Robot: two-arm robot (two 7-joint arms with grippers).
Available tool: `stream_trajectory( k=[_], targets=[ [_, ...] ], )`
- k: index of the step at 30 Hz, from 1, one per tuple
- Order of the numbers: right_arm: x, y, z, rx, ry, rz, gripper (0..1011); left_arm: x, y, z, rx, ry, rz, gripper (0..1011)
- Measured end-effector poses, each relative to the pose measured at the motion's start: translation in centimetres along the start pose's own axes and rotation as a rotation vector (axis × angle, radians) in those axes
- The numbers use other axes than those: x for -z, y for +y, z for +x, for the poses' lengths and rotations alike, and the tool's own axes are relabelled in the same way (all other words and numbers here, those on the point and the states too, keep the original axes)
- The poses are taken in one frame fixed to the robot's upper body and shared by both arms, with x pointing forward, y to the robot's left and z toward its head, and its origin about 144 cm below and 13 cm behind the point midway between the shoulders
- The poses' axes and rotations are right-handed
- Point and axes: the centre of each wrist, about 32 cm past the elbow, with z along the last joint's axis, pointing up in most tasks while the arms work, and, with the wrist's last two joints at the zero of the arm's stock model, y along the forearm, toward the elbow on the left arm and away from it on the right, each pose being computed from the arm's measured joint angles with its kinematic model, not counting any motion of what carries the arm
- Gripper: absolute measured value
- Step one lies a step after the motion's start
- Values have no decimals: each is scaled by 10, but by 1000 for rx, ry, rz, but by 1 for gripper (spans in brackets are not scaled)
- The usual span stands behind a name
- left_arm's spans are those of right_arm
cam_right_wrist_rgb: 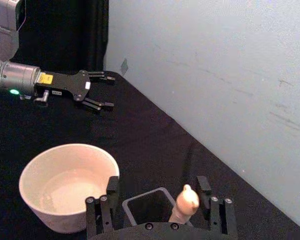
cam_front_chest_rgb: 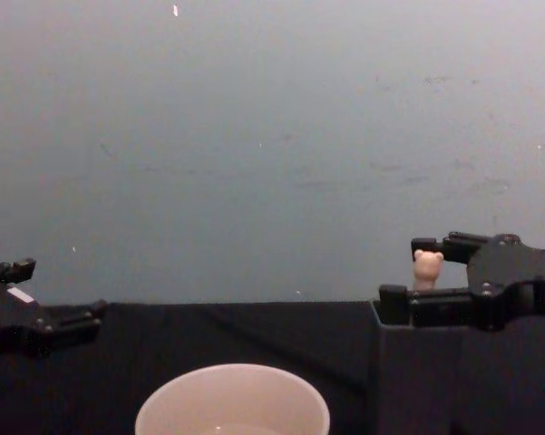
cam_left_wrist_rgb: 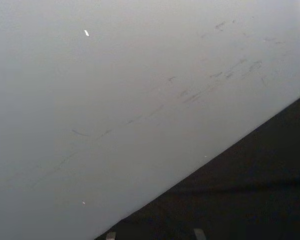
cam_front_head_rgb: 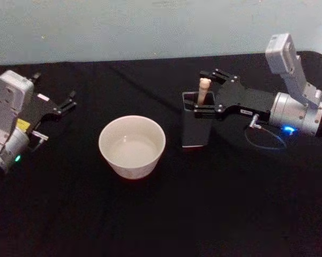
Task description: Pick up the stirring spoon with one hand, stir inside the cup, then place it back in its original position.
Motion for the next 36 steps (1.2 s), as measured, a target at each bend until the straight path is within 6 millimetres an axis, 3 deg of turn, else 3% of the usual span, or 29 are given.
stream_trajectory(
  k=[3,12,22,29,36],
  targets=[
    [0,0,0,0,0,0,1002,0,0,0,0,0,0,1001],
    [0,0,0,0,0,0,1000,0,0,0,0,0,0,1001],
    [-17,-5,-5,99,8,137,1000,0,0,0,0,0,0,1001],
    [-28,-6,-14,293,54,208,1000,0,0,0,0,0,0,1001],
    [-24,0,-27,493,122,206,1000,0,0,0,0,0,0,1001]
  ],
)
